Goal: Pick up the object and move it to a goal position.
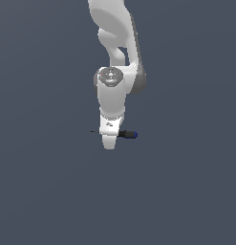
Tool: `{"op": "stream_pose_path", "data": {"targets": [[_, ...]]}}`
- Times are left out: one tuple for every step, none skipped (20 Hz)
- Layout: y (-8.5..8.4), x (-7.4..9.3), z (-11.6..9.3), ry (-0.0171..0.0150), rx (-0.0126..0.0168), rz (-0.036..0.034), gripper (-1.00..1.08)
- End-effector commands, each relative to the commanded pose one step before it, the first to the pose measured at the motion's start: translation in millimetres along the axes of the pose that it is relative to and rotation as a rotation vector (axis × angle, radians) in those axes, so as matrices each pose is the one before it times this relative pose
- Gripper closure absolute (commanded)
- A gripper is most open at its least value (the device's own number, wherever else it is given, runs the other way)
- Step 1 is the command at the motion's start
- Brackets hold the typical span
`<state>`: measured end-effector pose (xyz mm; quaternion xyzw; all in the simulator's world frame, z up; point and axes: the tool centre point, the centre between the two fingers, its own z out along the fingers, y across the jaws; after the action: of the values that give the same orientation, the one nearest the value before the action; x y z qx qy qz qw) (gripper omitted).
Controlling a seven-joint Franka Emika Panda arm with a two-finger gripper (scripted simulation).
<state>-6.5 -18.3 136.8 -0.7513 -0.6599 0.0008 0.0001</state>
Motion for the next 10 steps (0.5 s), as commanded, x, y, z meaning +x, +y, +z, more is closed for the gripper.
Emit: {"op": "stream_pose_path", "data": {"targets": [[0.72,-16.22,-28.09,0.00117,-0.0009,-0.00086,1.08],[0.41,-6.49,-10.95,0.0,0.0,0.0,1.08],[0.41,-6.42,-10.96,0.00044,-0.00001,-0.0002,1.08],[0.43,-6.45,-10.94,0.0,0.0,0.0,1.08],[0.42,-6.37,-10.98,0.00089,-0.00005,-0.00039,1.08],[0.46,-6.42,-10.92,0.0,0.0,0.0,1.08],[0.45,-6.39,-10.96,0.00064,-0.00008,-0.00026,1.08],[0.48,-6.39,-10.89,0.0,0.0,0.0,1.08],[0.48,-6.39,-10.92,0.00045,-0.00008,-0.00017,1.08],[0.49,-6.39,-10.9,0.00045,-0.00009,-0.00016,1.08]]}}
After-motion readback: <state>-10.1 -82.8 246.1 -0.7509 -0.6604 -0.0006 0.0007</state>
